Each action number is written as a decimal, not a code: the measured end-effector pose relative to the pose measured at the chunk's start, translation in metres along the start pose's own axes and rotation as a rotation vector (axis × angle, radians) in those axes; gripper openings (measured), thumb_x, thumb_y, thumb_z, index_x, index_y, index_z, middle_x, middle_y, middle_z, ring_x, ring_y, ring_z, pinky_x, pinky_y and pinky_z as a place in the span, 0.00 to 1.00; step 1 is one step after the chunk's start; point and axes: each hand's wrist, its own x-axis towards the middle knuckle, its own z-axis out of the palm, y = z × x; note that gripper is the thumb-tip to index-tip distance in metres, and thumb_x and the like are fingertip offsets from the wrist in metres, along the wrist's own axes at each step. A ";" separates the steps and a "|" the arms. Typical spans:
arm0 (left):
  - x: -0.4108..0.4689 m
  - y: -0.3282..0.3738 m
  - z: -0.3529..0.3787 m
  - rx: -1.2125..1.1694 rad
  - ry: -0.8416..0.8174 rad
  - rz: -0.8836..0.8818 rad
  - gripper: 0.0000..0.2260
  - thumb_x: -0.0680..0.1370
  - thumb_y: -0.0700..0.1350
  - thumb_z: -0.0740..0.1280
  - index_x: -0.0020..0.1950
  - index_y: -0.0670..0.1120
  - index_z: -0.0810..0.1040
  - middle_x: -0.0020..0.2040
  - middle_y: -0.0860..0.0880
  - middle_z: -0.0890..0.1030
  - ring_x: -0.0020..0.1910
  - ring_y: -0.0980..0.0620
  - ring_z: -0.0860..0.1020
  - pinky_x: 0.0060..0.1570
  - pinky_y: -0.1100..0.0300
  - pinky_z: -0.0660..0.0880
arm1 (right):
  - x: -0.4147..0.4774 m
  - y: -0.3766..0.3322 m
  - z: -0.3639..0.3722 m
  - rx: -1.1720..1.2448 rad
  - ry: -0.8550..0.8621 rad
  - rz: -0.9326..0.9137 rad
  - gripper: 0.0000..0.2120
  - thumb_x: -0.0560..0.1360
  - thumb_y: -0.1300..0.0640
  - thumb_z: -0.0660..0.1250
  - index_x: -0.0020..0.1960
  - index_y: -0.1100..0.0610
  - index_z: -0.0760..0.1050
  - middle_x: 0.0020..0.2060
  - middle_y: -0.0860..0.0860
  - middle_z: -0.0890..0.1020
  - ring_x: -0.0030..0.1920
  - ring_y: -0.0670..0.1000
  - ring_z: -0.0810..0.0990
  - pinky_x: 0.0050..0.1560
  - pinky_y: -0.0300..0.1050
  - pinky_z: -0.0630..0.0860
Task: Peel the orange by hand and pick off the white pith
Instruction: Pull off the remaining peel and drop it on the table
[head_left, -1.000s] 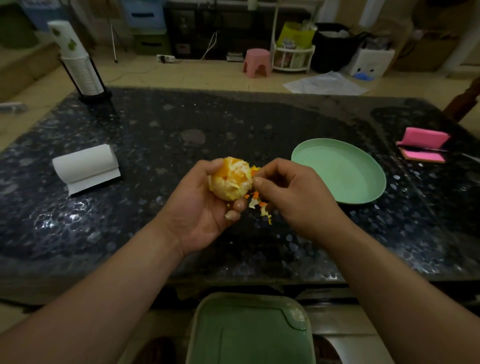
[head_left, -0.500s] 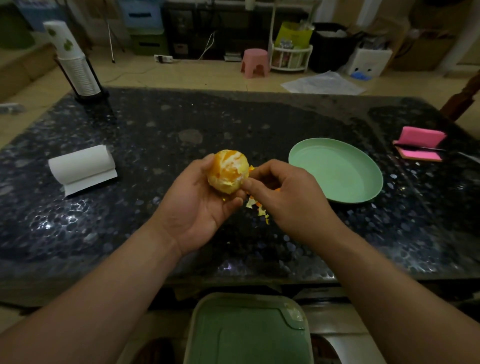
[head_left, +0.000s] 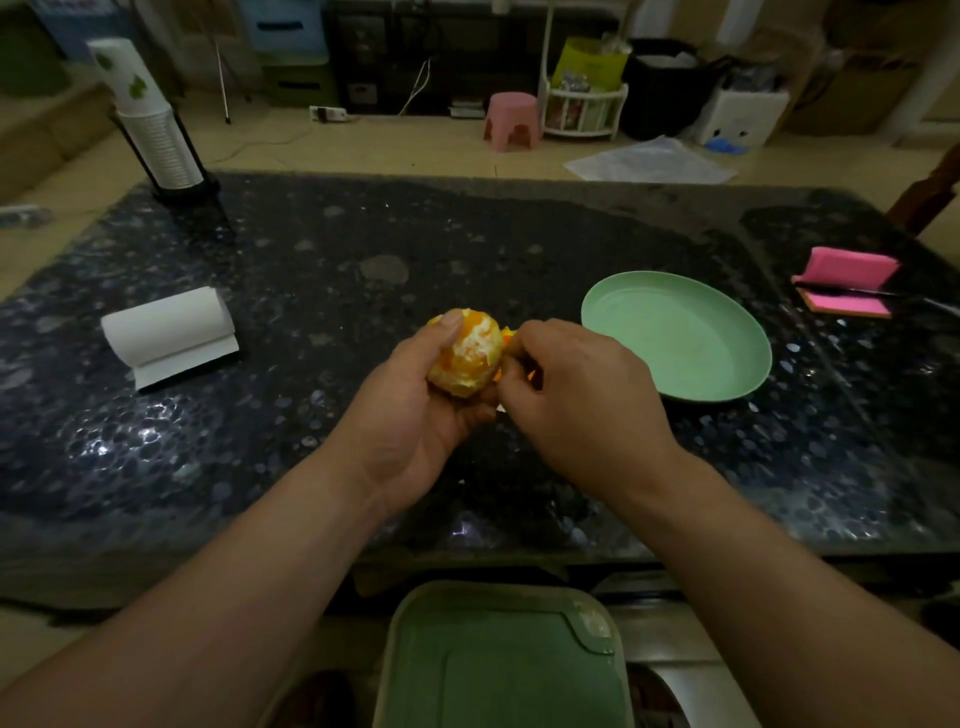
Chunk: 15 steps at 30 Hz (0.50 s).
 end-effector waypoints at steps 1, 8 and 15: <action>0.001 0.000 -0.001 0.004 -0.003 -0.008 0.23 0.84 0.53 0.64 0.72 0.39 0.75 0.58 0.39 0.82 0.49 0.46 0.80 0.49 0.53 0.77 | 0.001 0.002 0.000 0.018 0.003 0.022 0.08 0.77 0.50 0.68 0.41 0.49 0.74 0.33 0.44 0.73 0.33 0.47 0.71 0.30 0.41 0.63; 0.002 0.003 -0.008 -0.075 -0.090 -0.145 0.17 0.85 0.53 0.59 0.63 0.43 0.79 0.52 0.41 0.81 0.36 0.49 0.75 0.28 0.63 0.72 | 0.007 0.015 -0.001 0.479 -0.109 0.282 0.06 0.77 0.54 0.71 0.40 0.50 0.81 0.30 0.46 0.81 0.30 0.43 0.77 0.32 0.39 0.73; 0.005 0.004 -0.015 -0.172 -0.107 -0.223 0.18 0.82 0.54 0.61 0.66 0.44 0.77 0.51 0.40 0.77 0.36 0.48 0.74 0.26 0.63 0.71 | 0.014 0.046 0.009 0.436 -0.148 0.418 0.06 0.81 0.51 0.71 0.45 0.49 0.83 0.37 0.47 0.85 0.39 0.50 0.84 0.44 0.57 0.84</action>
